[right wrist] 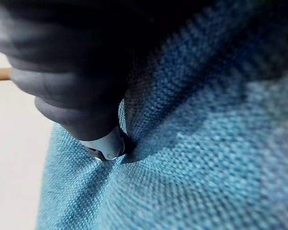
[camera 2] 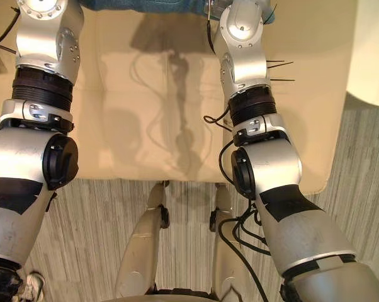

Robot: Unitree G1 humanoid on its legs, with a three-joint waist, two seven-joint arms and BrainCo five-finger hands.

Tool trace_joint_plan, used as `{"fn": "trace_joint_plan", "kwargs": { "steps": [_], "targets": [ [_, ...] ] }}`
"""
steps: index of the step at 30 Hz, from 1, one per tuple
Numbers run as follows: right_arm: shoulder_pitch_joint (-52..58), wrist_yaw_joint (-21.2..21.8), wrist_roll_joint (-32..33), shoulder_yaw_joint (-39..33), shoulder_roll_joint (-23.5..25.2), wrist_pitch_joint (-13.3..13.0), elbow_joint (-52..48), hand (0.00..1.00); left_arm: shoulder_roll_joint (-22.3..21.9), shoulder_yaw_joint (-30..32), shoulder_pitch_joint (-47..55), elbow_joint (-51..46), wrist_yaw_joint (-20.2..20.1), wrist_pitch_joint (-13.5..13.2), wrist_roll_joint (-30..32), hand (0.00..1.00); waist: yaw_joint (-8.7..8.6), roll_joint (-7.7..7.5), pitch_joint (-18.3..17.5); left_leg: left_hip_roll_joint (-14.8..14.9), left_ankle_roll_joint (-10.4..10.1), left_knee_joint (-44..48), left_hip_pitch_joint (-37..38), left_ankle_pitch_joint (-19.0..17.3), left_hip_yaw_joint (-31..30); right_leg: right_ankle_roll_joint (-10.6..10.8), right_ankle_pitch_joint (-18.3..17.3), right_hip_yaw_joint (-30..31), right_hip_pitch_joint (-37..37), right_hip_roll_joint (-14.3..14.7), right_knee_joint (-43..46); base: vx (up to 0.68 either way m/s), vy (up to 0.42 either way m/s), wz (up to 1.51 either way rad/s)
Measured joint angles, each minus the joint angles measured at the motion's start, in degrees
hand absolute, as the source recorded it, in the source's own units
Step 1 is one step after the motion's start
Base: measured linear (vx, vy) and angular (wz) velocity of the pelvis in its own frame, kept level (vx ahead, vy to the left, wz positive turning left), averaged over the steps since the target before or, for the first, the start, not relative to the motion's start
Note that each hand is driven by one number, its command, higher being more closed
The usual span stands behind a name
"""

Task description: Pick up cushions and gather them together orderly.

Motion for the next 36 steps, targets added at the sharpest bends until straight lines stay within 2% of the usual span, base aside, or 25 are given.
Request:
{"fn": "trace_joint_plan", "kwargs": {
  "steps": [1, 5, 10, 12, 17, 22, 25, 28, 30, 32, 34, 36],
  "targets": [
    [0.2, 2.0, 2.2, 1.0, -0.4, 0.1, 0.9, 0.00, -0.2, 1.4, 0.2, 1.6, -0.7, 0.1, -0.3, 0.00, 0.01, 0.02, 1.0, 0.1, -0.2, 0.0, -1.0, 0.1, -0.4, 0.0, 0.0, -0.7, -0.7, 0.1, 0.0, 0.04, 0.127, 0.14],
    [1.5, 5.5, 7.8, 5.1, -1.3, 0.7, 2.4, 0.00, -1.5, 5.3, 2.9, 3.6, -4.2, 1.0, -2.4, 0.00, -0.13, 0.02, 2.4, 0.3, -0.2, 0.0, -4.4, 0.4, -0.8, -0.1, 0.1, -1.6, -3.7, 0.0, 0.0, 0.03, 0.104, 0.07],
    [6.4, 7.1, 9.6, 11.3, -1.1, -0.1, -0.6, 0.00, -1.6, 6.1, 11.1, 3.5, -8.0, 0.7, -3.6, 0.00, -0.26, 0.03, 2.4, 0.4, -0.2, 0.0, -4.5, 0.4, 1.3, -0.1, 0.1, -1.7, -4.1, -0.1, 0.0, 0.02, 0.099, -0.04],
    [7.7, 7.5, 9.6, 12.6, -1.2, -0.3, -0.8, 0.00, -1.5, 6.2, 13.4, 3.3, -9.3, -0.5, -3.9, 0.00, -0.32, 0.03, 2.4, 0.6, -0.2, 0.0, -4.1, 0.4, 2.3, -0.1, 0.0, -1.1, -4.2, 0.0, 0.5, -0.01, 0.110, -0.14],
    [12.0, 8.6, 9.7, 13.3, -1.1, -0.4, -5.2, 0.00, -0.2, 4.9, 16.3, 3.3, -10.4, -0.7, -4.4, 0.00, -0.44, 0.02, 2.4, 0.8, -0.3, 0.0, -3.0, 0.3, 4.2, -0.2, -0.3, -0.1, -4.6, 0.1, 2.1, -0.03, 0.073, -0.13],
    [18.6, 9.4, 10.1, 12.0, -2.8, -0.5, -15.4, 0.00, 4.2, 5.3, 22.4, -3.6, -11.4, -0.7, -4.4, 0.00, -0.55, 0.02, 2.4, 1.1, -0.5, 0.0, -2.1, 0.1, 5.4, -0.3, -0.3, 0.1, -4.4, 0.2, 2.7, -0.06, 0.046, -0.05],
    [24.4, 9.6, 10.2, 9.6, -5.1, -0.6, -25.2, 0.00, 7.1, 5.5, 27.7, -11.9, -11.3, -0.8, -5.2, 0.00, -0.35, 0.01, 2.4, 1.1, -0.3, 0.0, 0.1, 0.3, 5.5, -0.3, -0.3, 0.0, -2.1, 0.2, 2.7, -0.05, 0.028, 0.02],
    [34.3, 9.7, 10.1, 7.0, -8.1, -2.7, -38.7, 0.00, 9.2, 6.4, 37.0, -25.5, -11.3, -3.7, -7.1, 0.00, -0.24, -0.01, 2.4, 1.1, -0.5, 0.0, 3.3, 0.1, 5.6, -0.4, -1.0, -0.5, 1.3, 0.2, 2.7, -0.05, 0.009, 0.07],
    [42.6, 10.0, 9.7, 5.0, -8.7, -3.3, -45.8, 0.00, 8.4, 7.8, 45.2, -33.6, -11.4, -5.4, -7.9, 0.00, -0.22, -0.02, 2.4, 1.1, -0.5, 0.0, 6.2, -0.1, 5.5, -0.4, -2.1, -0.8, 4.1, 0.2, 3.5, -0.05, -0.004, 0.10],
    [54.4, 11.2, 7.5, 3.0, -8.6, -3.6, -51.2, 0.00, 4.7, 7.7, 56.3, -40.5, -12.6, -6.9, -8.4, 0.00, -0.27, 0.03, 1.3, 1.2, 0.0, 0.0, 10.1, -1.6, 5.4, -0.3, -5.0, -1.6, 7.2, 0.2, 6.0, -0.04, 0.002, 0.14],
    [66.5, 12.4, 4.5, 2.7, -8.5, -3.6, -53.8, 0.00, -0.6, 6.0, 68.1, -43.0, -14.7, -7.1, -8.4, 0.00, -0.26, -0.12, -3.8, 1.1, 0.3, 0.1, 11.5, -2.9, 5.3, -0.1, -7.9, -2.1, 7.6, -0.1, 8.6, 0.03, 0.022, 0.15],
    [78.5, 14.5, -2.0, 1.7, -6.8, -3.6, -54.8, 0.00, -5.3, 2.9, 80.2, -43.0, -18.4, -6.4, -7.9, 0.00, -0.12, -0.48, -5.7, 0.9, 0.5, 2.0, 15.4, -5.3, 5.4, 0.0, -10.0, -2.3, 11.7, -0.5, 10.0, 0.08, 0.015, 0.10]
  ]
}}
